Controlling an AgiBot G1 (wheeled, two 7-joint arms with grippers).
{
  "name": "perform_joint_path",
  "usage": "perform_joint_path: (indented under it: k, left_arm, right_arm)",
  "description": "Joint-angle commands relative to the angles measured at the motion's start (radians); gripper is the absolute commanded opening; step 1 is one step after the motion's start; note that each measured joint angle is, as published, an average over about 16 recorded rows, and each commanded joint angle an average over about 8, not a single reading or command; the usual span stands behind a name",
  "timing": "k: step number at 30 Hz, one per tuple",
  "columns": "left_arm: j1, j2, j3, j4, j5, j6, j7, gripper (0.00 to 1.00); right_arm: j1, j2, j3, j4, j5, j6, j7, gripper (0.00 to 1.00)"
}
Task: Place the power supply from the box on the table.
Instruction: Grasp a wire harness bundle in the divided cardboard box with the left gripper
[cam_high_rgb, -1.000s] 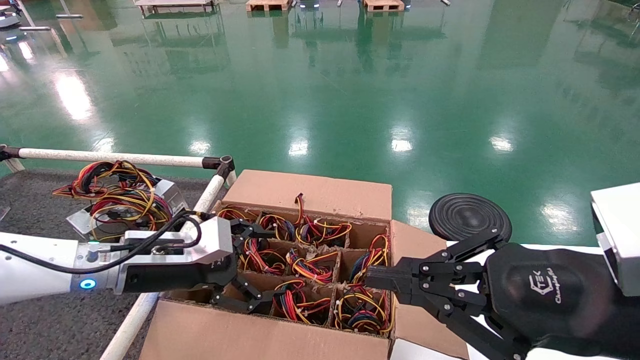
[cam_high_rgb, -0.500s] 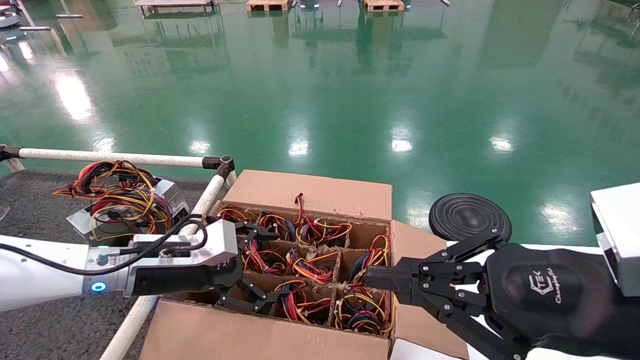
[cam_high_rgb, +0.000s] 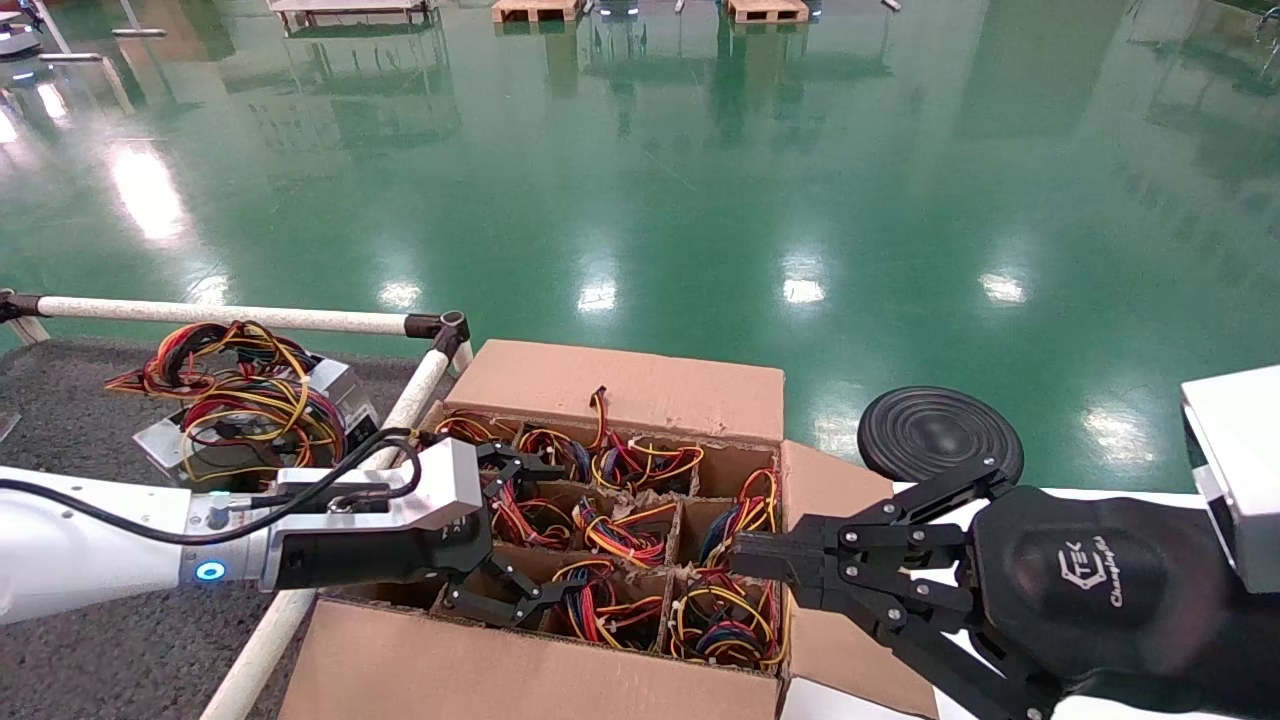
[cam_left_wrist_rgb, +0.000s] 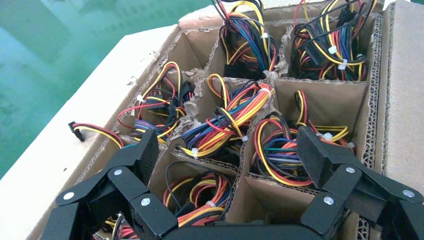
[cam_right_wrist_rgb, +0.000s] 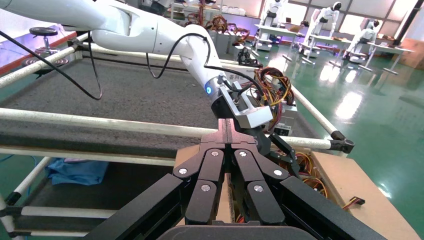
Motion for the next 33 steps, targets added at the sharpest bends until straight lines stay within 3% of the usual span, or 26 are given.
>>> perform_joint_path:
  k: [1, 15, 18, 22, 25, 27, 33]
  left_arm:
    - [-0.004, 0.006, 0.004, 0.014, -0.004, 0.005, 0.008, 1.00]
    - [-0.037, 0.043, 0.029, 0.098, -0.021, 0.030, 0.070, 0.97]
    - [-0.041, 0.048, 0.032, 0.108, -0.023, 0.032, 0.079, 0.78]
    - [-0.047, 0.056, 0.038, 0.124, -0.026, 0.037, 0.093, 0.31]
    - [-0.051, 0.063, 0.043, 0.135, -0.030, 0.040, 0.104, 0.07]
    - [-0.053, 0.068, 0.046, 0.142, -0.033, 0.043, 0.111, 0.00]
    - [-0.057, 0.078, 0.054, 0.157, -0.039, 0.049, 0.127, 0.00]
  right_arm:
    - [0.000, 0.000, 0.000, 0.000, 0.000, 0.000, 0.000, 0.00]
    - [0.000, 0.000, 0.000, 0.000, 0.000, 0.000, 0.000, 0.00]
    - [0.000, 0.000, 0.000, 0.000, 0.000, 0.000, 0.000, 0.00]
    - [0.000, 0.000, 0.000, 0.000, 0.000, 0.000, 0.000, 0.00]
    - [0.000, 0.000, 0.000, 0.000, 0.000, 0.000, 0.000, 0.00]
    - [0.000, 0.000, 0.000, 0.000, 0.000, 0.000, 0.000, 0.00]
    - [0.000, 0.000, 0.000, 0.000, 0.000, 0.000, 0.000, 0.00]
